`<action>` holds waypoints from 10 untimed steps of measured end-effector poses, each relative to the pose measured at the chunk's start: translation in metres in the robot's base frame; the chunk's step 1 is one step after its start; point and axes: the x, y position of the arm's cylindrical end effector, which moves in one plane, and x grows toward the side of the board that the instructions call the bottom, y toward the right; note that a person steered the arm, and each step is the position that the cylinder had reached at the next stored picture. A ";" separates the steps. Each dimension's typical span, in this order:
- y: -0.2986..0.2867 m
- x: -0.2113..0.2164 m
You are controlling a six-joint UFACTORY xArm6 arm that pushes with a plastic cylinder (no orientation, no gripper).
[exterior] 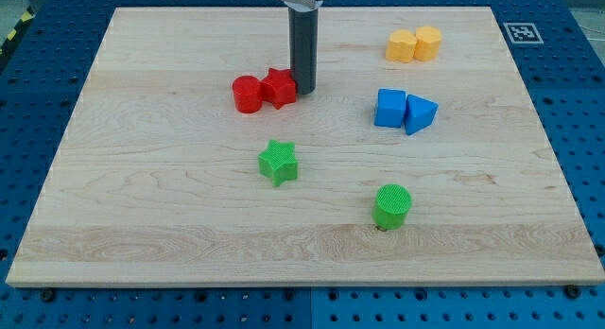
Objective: Move the green circle to the bottom right side of the green star
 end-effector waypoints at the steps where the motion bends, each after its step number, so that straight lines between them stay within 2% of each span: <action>1: 0.013 0.011; 2: 0.029 0.026; 4: 0.034 0.026; 5: 0.055 0.027; 8: 0.073 0.099; 10: 0.153 0.115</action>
